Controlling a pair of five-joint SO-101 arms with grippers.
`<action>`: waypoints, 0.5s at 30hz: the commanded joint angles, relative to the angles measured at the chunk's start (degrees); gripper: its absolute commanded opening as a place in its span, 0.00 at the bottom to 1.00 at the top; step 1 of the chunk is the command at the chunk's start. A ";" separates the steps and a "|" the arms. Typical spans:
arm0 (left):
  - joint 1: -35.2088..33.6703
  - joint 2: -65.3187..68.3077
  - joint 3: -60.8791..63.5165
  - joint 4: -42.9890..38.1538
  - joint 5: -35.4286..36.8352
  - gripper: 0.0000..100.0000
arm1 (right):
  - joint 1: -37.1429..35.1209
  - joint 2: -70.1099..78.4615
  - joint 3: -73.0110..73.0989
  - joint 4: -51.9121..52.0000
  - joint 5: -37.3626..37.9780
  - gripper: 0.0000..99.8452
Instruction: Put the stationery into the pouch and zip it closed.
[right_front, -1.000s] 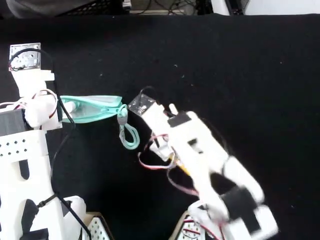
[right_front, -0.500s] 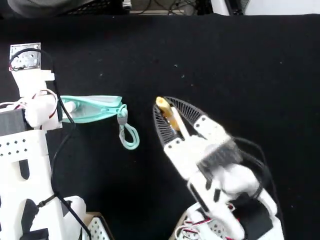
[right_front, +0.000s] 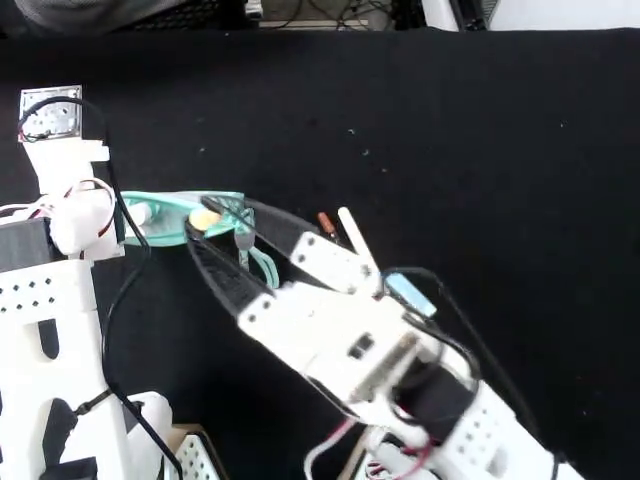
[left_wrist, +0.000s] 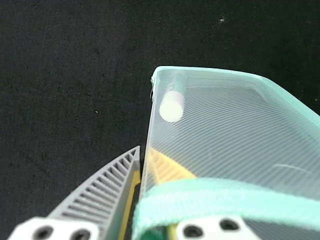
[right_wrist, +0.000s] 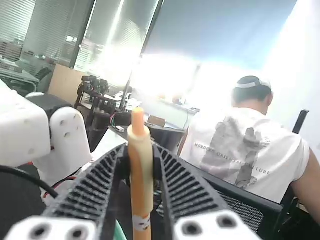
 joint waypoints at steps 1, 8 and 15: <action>-0.40 1.14 1.71 -0.97 0.18 0.03 | -2.11 5.23 -2.24 -7.38 0.26 0.01; -0.40 1.14 1.71 -0.88 0.18 0.03 | -5.10 13.23 -3.65 -9.93 0.44 0.01; -0.40 1.14 1.71 -0.79 0.18 0.03 | -1.41 17.89 -0.40 -10.02 0.35 0.01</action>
